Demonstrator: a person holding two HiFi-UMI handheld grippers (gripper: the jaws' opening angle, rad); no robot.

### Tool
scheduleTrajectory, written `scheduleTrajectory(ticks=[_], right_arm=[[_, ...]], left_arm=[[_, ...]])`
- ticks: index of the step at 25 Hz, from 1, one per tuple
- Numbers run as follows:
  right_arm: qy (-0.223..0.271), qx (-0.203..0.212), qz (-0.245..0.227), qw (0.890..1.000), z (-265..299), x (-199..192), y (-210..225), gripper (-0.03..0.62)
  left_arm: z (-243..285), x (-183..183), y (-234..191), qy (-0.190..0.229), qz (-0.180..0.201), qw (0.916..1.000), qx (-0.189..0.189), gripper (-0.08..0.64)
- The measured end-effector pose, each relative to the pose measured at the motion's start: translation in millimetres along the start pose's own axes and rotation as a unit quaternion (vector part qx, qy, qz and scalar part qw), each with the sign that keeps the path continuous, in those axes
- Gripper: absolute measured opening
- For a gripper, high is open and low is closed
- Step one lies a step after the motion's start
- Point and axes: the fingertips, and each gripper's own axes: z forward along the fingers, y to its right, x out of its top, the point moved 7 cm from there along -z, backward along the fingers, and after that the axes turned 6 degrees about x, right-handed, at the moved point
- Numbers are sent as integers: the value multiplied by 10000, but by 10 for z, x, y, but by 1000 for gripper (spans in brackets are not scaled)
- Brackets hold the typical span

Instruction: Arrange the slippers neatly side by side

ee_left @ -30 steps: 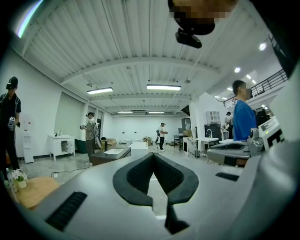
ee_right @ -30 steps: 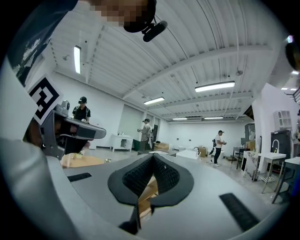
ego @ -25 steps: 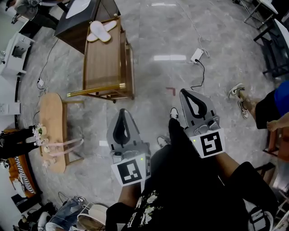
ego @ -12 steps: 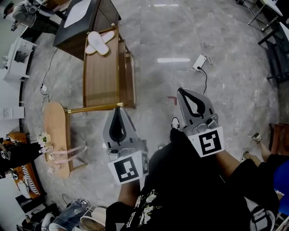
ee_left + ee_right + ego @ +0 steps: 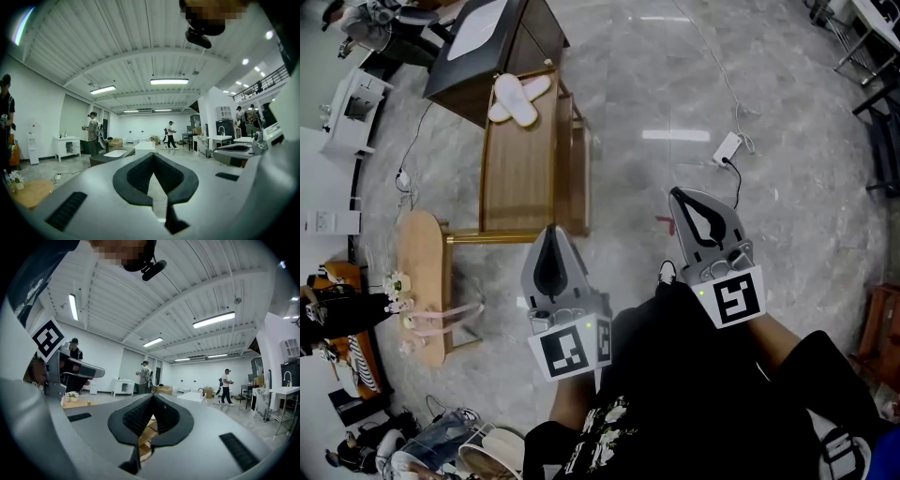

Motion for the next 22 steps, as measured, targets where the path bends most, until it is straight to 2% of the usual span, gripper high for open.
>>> scheduleTrajectory(ticks=[8, 14, 22], right_arm=[[104, 110, 66, 9999, -36, -54, -31, -2], [24, 43, 188, 9998, -185, -91, 61, -2], [132, 147, 176, 9997, -83, -71, 110, -2]], left_arm=[[7, -111, 48, -123, -59, 9999, 47, 3], [19, -14, 265, -57, 104, 9998, -145, 3], [25, -81, 321, -165, 229, 9995, -108, 3]])
